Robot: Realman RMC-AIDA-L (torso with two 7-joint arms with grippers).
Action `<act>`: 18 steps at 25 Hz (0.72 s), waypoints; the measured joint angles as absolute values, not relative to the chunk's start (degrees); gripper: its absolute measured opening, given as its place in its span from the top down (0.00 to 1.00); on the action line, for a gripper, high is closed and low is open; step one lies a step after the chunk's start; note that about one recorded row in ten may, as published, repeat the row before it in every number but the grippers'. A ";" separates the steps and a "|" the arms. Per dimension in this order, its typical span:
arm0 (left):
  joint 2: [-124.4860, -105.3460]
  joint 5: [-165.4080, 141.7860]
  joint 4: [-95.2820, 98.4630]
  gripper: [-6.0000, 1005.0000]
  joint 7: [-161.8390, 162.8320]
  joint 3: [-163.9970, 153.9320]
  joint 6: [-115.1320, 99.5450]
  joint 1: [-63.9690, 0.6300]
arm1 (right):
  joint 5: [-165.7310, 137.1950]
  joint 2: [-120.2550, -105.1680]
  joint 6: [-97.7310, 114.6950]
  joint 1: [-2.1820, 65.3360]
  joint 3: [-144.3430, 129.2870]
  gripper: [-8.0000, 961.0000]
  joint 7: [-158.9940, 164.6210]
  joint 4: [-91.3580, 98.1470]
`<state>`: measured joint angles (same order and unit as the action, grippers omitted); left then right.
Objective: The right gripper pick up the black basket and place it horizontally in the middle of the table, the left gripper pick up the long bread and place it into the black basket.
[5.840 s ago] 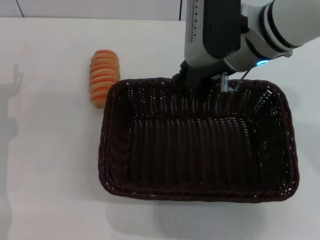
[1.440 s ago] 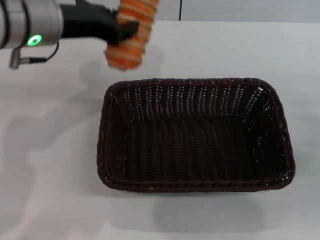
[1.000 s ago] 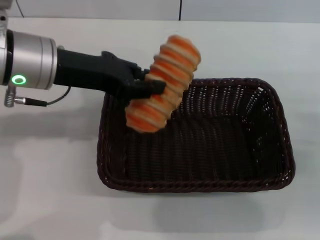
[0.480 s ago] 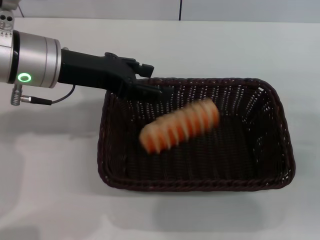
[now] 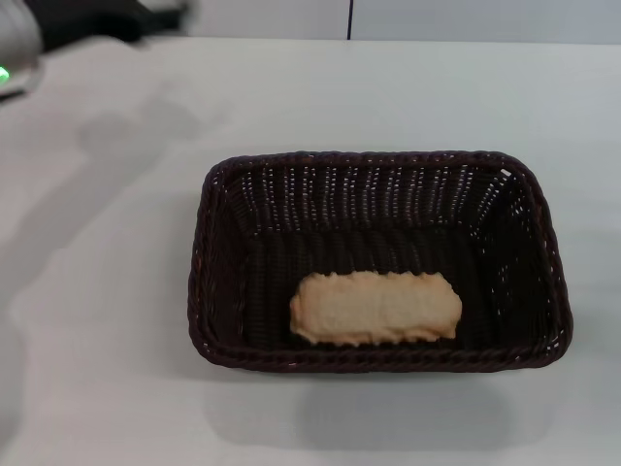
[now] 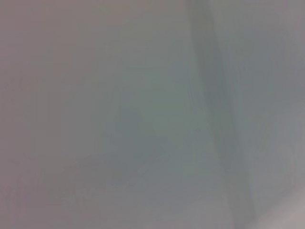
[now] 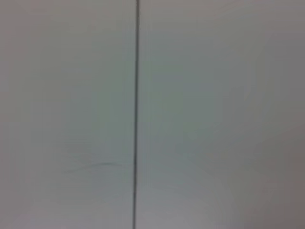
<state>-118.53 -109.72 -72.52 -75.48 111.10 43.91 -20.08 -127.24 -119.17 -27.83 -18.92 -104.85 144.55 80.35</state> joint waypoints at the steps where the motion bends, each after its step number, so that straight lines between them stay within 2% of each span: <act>1: -118.54 -108.37 -71.59 0.15 -76.89 109.09 35.26 -19.32 | -127.13 -119.20 -28.37 -19.11 -104.88 0.14 144.66 80.20; 3: -118.54 -106.23 -70.66 0.15 -79.25 103.24 18.48 -17.39 | -126.93 -119.21 -29.03 -19.54 -104.92 0.14 144.91 79.90; 7: -118.51 -105.86 -70.30 0.16 -79.87 99.76 10.74 -16.63 | -126.86 -119.28 -30.98 -20.09 -105.00 0.14 145.04 78.93; 8: -118.32 -108.46 -66.67 0.16 -78.99 87.78 -16.00 -15.67 | -126.86 -119.31 -31.72 -20.14 -105.19 0.14 145.10 78.54; 9: -118.40 -113.36 -62.10 0.16 -75.22 82.24 -31.41 -15.94 | -126.83 -119.33 -32.66 -20.13 -105.46 0.14 145.24 77.91; 12: -118.40 -113.36 -62.10 0.16 -75.22 82.24 -31.41 -15.94 | -126.74 -119.20 -37.04 -19.71 -106.54 0.14 147.65 74.67; 13: -118.15 -132.27 -44.92 0.16 -48.60 78.77 -54.04 -17.20 | -126.76 -119.17 -38.62 -19.57 -106.87 0.14 148.61 73.72; 18: -117.36 -148.46 -25.74 0.16 -19.06 84.23 -63.12 -20.50 | -126.87 -119.13 -49.46 -18.70 -108.99 0.14 153.69 66.69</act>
<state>-117.36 -148.46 -25.74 -19.06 84.23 -63.12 -20.50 -126.87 -119.13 -49.46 -18.71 -108.99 153.69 66.69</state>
